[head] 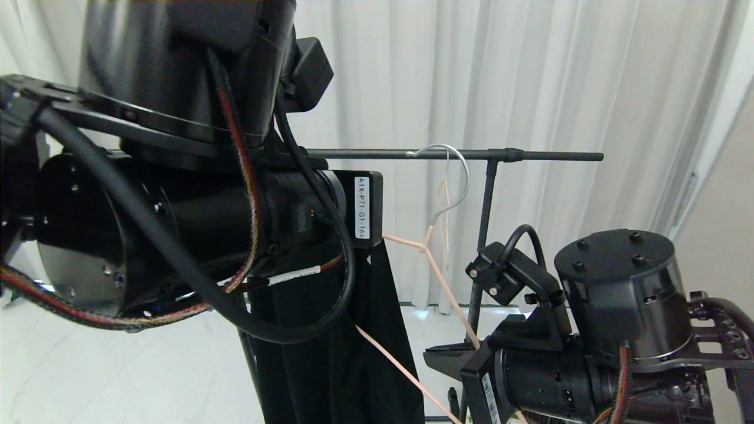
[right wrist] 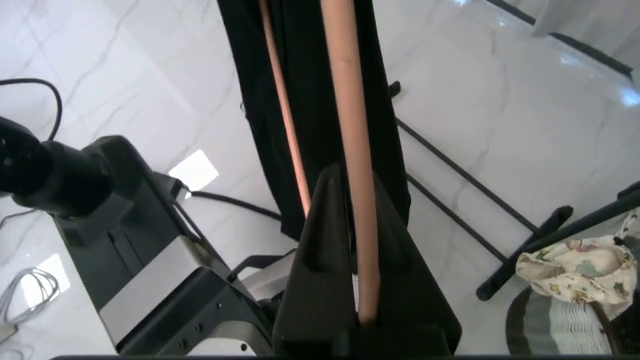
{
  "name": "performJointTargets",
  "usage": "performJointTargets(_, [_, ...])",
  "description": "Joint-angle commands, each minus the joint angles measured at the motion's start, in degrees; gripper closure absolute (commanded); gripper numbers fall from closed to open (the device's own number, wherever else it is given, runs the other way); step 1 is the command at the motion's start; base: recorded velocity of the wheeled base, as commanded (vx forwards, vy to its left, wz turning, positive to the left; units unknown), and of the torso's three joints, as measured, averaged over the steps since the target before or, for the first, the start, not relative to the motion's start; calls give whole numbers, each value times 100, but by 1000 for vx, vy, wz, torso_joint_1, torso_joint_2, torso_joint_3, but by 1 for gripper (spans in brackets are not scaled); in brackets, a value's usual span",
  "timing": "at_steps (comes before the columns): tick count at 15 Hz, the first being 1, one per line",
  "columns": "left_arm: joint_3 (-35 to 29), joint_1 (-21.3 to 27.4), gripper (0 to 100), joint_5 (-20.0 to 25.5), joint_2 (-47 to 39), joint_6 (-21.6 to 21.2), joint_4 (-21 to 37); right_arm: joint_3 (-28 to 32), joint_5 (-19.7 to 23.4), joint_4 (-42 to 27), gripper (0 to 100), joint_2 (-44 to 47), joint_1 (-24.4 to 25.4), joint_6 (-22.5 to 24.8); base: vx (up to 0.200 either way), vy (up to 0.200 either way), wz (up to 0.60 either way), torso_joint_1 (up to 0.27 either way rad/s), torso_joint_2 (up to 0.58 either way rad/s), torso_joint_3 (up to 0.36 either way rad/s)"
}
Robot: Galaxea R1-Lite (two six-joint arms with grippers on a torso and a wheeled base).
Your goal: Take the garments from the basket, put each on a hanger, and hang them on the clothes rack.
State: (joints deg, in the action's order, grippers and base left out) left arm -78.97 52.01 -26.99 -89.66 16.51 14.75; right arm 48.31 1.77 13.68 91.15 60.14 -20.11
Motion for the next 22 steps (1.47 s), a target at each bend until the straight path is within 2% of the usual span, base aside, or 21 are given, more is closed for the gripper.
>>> performJointTargets(1, [57,73,100,-8,10,11,2,-6,-10,3,100,-9,-2,-45,0,0,0,0,0,0])
performJointTargets(5, [101,55,100,-149,28,-7,-69,12,-19,-32,100,-106,-2,-353,0,0,0,0,0,0])
performJointTargets(9, [242,29,100,-166,186,-33,-183,3,-10,-586,100,-379,-178,-353,0,0,0,0,0,0])
performJointTargets(11, [374,-200,100,-175,230,-33,-192,3,-10,-814,100,-607,-353,-353,0,0,0,0,0,0])
performJointTargets(15, [356,-340,100,-237,177,-33,-253,3,-10,-920,100,-844,-608,-335,0,0,0,0,0,0])
performJointTargets(20, [374,-454,100,-245,177,-33,-412,29,-10,-1438,100,-1055,-819,-291,0,0,0,0,0,0])
performJointTargets(22, [374,-454,100,-245,186,-33,-412,29,-10,-1579,100,-1117,-1048,-124,0,0,0,0,0,0])
